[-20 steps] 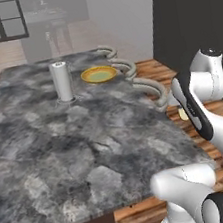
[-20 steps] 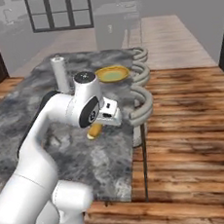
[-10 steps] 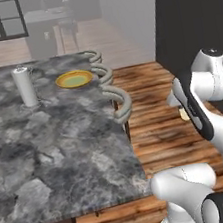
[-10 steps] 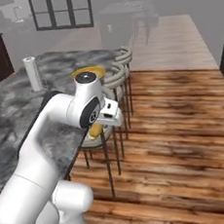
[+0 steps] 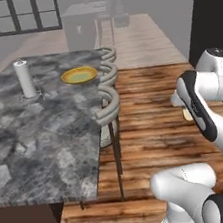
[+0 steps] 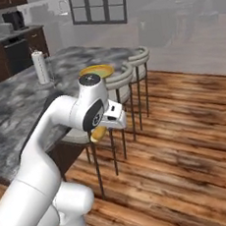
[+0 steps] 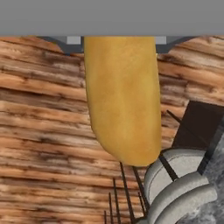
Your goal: Move the hot dog bun to the plate on the dining table and place the condiment next to that plate. Then navigate to the fridge and take the sausage and place it on the plate as well.
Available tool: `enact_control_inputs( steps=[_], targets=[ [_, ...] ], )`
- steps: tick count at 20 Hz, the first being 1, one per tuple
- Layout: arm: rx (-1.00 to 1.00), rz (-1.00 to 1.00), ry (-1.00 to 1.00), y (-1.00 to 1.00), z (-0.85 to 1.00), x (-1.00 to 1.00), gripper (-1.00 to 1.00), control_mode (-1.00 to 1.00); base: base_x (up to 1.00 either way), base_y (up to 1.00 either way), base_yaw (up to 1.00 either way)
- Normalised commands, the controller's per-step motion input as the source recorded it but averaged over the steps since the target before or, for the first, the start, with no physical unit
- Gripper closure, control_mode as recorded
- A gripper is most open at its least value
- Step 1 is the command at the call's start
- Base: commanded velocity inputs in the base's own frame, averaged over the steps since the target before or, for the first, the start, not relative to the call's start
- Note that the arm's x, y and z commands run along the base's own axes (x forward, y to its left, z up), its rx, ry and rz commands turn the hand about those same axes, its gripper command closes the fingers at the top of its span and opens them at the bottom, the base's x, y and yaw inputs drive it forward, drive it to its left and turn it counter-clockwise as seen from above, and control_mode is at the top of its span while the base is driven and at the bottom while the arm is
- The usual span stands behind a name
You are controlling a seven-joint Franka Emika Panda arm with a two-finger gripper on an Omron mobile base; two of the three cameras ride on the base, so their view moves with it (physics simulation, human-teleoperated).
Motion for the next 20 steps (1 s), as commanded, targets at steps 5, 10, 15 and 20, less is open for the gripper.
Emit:
enact_control_inputs(
  steps=[5, 10, 15, 20],
  targets=[
    [0.0, 0.0, 0.0, 0.0, 0.0, 0.0, 1.0, 1.0, 0.32, -0.75, 0.48],
    [0.0, 0.0, 0.0, 0.0, 0.0, 0.0, 1.0, 1.0, 0.35, -0.78, 0.46],
    [0.0, 0.0, 0.0, 0.0, 0.0, 0.0, 1.0, 1.0, 0.38, -0.8, 0.46],
    [0.0, 0.0, 0.0, 0.0, 0.0, 0.0, 1.0, 1.0, 0.36, -0.82, 0.45]
  ],
)
